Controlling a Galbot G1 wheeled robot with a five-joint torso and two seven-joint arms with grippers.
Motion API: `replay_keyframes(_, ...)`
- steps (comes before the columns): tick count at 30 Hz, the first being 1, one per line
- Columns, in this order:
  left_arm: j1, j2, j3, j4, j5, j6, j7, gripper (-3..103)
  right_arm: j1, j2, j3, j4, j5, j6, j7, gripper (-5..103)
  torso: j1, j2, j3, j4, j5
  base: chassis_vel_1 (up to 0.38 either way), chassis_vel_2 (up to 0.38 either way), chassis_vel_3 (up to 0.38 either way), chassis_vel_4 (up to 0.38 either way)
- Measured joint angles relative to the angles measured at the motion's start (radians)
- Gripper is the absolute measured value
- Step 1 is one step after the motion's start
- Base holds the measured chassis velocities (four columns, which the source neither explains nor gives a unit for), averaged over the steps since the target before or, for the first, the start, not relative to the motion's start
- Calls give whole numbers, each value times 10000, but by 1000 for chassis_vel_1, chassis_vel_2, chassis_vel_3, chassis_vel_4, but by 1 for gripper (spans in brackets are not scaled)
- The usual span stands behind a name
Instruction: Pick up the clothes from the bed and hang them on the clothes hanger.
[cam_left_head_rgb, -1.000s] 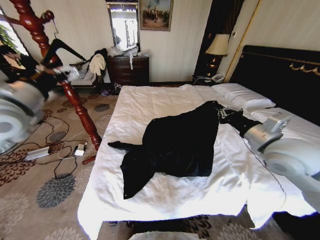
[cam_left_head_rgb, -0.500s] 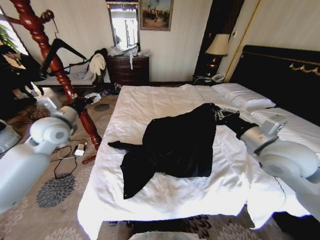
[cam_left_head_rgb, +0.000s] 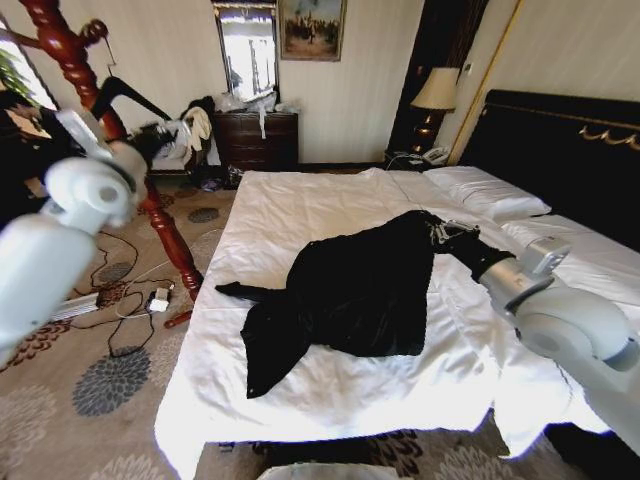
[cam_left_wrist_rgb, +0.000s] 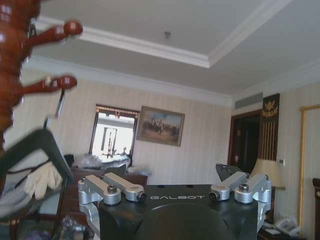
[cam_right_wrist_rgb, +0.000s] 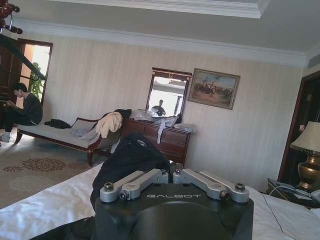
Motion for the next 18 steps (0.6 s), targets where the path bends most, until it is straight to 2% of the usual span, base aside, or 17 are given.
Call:
replay_keyframes(3, -1017, 203, 498, 167, -141, 368, -179, 100, 79, 75, -48, 14, 7, 1, -13, 0, -1, 0, 0, -1, 0, 0, 0, 0, 0)
replay_keyframes(4, -1017, 203, 498, 167, -141, 368, -179, 100, 79, 75, -48, 14, 7, 1, -13, 0, -1, 0, 0, -1, 0, 0, 0, 0, 0)
replay_keyframes(7, -1950, 161, 1012, 755, -446, 1006, -586, 100, -35, 106, 4, 35, 0, 2, -33, 0, 0, 0, 0, -2, -1, 0, 0, 0, 0)
replay_keyframes(8, -1950, 161, 1012, 755, -446, 1006, -586, 100, -35, 106, 4, 35, 0, 2, -33, 0, 0, 0, 0, -2, -1, 0, 0, 0, 0)
replay_keyframes(10, -2723, 58, 1647, 1456, -513, 1573, -839, 100, -190, 106, 146, 70, -13, 12, -58, 0, 0, 0, 0, -3, 0, 0, 0, 0, 0)
replay_keyframes(17, -3917, -268, 2542, 2470, -388, 2358, -1078, 100, -337, 188, 237, 114, -54, 29, -63, 0, 0, 0, 1, -4, 0, 0, 0, 0, 0)
replay_keyframes(18, -4288, -369, 2756, 2667, -284, 2751, -1310, 100, -394, 217, 246, 122, -56, 32, -62, 0, 1, 0, 1, -5, 1, 0, 0, 0, 0)
